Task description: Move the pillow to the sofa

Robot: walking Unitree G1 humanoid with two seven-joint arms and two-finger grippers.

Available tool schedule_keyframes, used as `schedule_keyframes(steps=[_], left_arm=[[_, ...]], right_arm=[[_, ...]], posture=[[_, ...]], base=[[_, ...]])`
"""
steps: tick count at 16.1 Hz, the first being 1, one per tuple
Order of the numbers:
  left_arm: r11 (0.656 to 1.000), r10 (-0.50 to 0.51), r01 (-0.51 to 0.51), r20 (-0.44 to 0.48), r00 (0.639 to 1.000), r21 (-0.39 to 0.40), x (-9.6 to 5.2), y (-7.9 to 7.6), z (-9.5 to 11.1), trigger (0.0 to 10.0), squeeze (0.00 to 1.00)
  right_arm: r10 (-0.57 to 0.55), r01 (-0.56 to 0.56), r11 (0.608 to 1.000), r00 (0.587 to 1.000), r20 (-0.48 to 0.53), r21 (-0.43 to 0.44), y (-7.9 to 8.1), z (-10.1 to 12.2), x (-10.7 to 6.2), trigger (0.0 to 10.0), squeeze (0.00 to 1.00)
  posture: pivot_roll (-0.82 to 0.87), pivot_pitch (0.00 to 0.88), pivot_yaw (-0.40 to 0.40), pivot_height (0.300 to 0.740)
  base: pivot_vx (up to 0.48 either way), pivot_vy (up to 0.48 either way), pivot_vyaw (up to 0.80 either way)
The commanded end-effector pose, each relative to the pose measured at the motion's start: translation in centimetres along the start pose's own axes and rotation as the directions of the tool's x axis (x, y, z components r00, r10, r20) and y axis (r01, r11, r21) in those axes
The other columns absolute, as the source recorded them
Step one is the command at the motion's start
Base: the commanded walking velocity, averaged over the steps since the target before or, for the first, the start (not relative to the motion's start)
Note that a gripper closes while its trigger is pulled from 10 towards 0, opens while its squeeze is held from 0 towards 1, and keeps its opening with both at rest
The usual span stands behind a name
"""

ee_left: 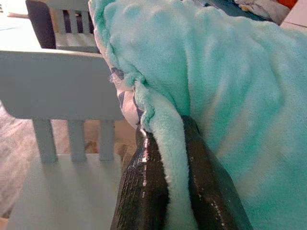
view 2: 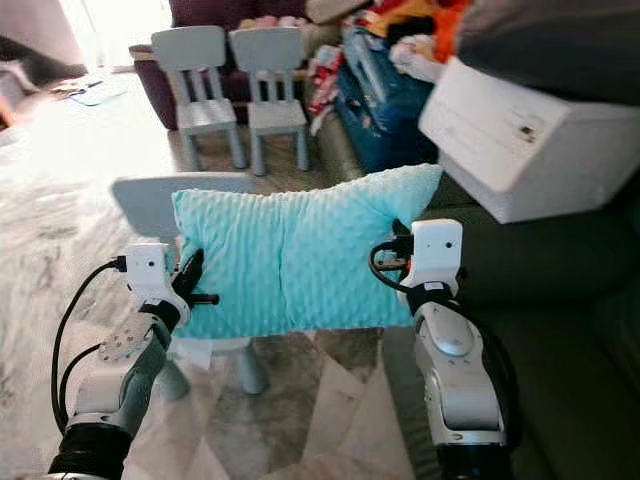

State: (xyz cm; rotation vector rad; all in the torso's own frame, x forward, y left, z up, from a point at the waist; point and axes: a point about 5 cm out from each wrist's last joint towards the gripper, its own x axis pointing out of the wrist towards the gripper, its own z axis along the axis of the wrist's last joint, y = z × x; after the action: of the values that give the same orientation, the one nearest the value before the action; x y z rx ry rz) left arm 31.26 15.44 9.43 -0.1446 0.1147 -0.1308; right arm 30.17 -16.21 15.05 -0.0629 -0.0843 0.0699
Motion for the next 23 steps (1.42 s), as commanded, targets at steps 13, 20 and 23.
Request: schedule_keyframes(steps=[13, 20, 23], left_arm=[[1.000, -0.017, 0.017, -0.008, 1.000, -0.002, 0.14, -0.10, 0.02, 10.0, 0.00], [0.998, 0.026, -0.027, 0.022, 0.999, 0.055, 0.46, 0.20, 0.34, 10.0, 0.00], [0.997, 0.029, -0.032, 0.045, 0.999, 0.074, 0.55, 0.46, 0.57, 10.0, 0.00]], right_arm=[[0.003, -0.003, 1.000, 0.999, 0.032, -0.003, 0.21, 0.67, 0.07, 10.0, 0.00], [-0.005, 0.005, 1.000, 1.000, 0.019, -0.001, 0.07, 0.56, 0.04, 10.0, 0.00], [-0.004, 0.004, 1.000, 1.000, 0.018, -0.002, 0.04, 0.54, 0.06, 10.0, 0.00]], posture=[[-0.20, 0.006, 0.031, 0.740], [-0.21, 0.008, 0.029, 0.740], [-0.21, 0.008, 0.028, 0.740]], base=[[0.000, 0.480, 0.00], [0.000, 0.106, -0.23], [0.000, 0.000, -0.80]])
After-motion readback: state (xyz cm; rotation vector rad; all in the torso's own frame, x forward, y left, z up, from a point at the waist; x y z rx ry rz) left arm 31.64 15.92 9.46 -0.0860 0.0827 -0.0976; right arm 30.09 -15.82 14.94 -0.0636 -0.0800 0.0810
